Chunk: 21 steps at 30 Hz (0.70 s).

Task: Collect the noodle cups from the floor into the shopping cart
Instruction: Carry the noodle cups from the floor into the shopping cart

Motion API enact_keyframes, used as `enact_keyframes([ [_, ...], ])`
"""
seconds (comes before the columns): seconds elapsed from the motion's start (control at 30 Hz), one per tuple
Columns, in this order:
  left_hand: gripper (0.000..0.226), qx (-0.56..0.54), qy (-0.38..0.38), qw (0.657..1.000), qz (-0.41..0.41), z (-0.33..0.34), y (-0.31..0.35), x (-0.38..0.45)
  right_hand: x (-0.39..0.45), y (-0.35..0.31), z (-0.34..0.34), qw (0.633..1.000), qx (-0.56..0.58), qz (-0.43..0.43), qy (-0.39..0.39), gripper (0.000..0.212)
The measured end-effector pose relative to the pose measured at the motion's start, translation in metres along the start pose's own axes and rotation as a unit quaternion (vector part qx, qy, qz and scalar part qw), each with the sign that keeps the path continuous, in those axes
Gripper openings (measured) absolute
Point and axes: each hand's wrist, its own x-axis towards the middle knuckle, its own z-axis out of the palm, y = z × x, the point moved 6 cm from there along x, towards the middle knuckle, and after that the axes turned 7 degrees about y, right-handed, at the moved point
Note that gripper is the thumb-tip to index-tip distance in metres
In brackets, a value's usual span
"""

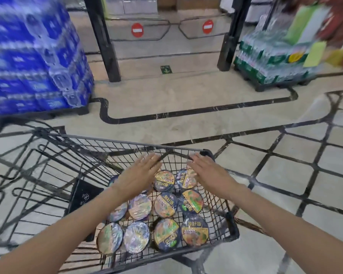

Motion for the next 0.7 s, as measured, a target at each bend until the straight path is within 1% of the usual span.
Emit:
enact_keyframes([
  [0.03, 0.056, 0.011, 0.016, 1.0, 0.013, -0.004, -0.006, -0.001, -0.005, -0.002, -0.01, 1.0, -0.015, 0.004, 0.004, 0.057],
  [0.1, 0.056, 0.024, 0.088, 0.995, 0.047, -0.018, -0.013, 0.0, -0.018, -0.001, -0.028, 0.999, -0.044, 0.016, 0.012, 0.056],
  [0.13, 0.058, 0.029, 0.1, 0.993, 0.059, -0.024, -0.017, 0.003, -0.025, 0.0, -0.035, 0.998, -0.054, 0.03, 0.011, 0.056],
  [0.2, 0.056, 0.032, 0.088, 0.992, 0.089, -0.034, -0.021, 0.008, -0.042, 0.003, -0.048, 0.995, -0.067, 0.073, 0.008, 0.056],
  [0.3, 0.058, 0.028, 0.138, 0.978, 0.154, -0.061, -0.013, 0.018, -0.071, 0.005, -0.069, 0.987, -0.085, 0.132, 0.012, 0.056],
  [0.37, 0.06, 0.034, 0.153, 0.97, 0.187, -0.077, -0.006, 0.027, -0.094, 0.003, -0.088, 0.98, -0.095, 0.174, 0.033, 0.056],
  [0.43, 0.063, 0.034, 0.193, 0.957, 0.216, -0.096, 0.01, 0.039, -0.126, 0.001, -0.108, 0.968, -0.112, 0.218, 0.05, 0.055],
  [0.5, 0.068, 0.025, 0.231, 0.938, 0.257, -0.118, 0.038, 0.055, -0.17, 0.0, -0.125, 0.955, -0.125, 0.262, 0.069, 0.054],
  [0.6, 0.069, 0.004, 0.282, 0.899, 0.336, -0.162, 0.114, 0.065, -0.261, -0.008, -0.148, 0.928, -0.148, 0.326, 0.101, 0.055],
  [0.63, 0.071, -0.006, 0.301, 0.88, 0.368, -0.179, 0.147, 0.061, -0.298, -0.012, -0.153, 0.918, -0.154, 0.351, 0.105, 0.056],
  [0.7, 0.069, -0.023, 0.345, 0.831, 0.435, -0.216, 0.218, 0.042, -0.379, -0.027, -0.16, 0.889, -0.174, 0.408, 0.116, 0.053],
])
